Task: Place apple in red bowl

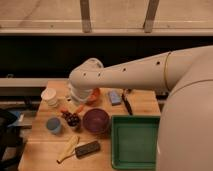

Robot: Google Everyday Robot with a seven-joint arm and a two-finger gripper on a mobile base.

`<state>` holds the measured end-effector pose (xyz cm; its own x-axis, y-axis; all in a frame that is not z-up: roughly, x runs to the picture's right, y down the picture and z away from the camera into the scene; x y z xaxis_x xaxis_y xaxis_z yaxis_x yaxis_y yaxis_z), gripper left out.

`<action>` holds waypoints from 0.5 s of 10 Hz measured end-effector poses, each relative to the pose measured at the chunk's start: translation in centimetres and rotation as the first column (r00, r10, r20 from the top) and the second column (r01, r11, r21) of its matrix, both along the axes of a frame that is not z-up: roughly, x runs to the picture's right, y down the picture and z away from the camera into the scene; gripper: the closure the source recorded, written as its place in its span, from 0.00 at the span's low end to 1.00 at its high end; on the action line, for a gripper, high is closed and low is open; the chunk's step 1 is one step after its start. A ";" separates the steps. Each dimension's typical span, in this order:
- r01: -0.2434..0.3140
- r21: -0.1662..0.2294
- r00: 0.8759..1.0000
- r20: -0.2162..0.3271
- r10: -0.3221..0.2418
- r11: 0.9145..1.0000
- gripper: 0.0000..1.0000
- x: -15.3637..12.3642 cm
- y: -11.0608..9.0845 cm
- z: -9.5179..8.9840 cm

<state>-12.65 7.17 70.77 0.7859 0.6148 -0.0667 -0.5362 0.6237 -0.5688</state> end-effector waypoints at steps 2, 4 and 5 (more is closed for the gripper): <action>-0.022 0.001 0.999 -0.026 0.022 1.000 1.00 0.5 -1.3 1.5; -0.028 0.005 0.998 -0.050 0.028 1.000 1.00 1.5 -3.8 3.8; -0.039 -0.002 0.997 -0.066 0.039 0.999 1.00 2.5 -5.3 5.4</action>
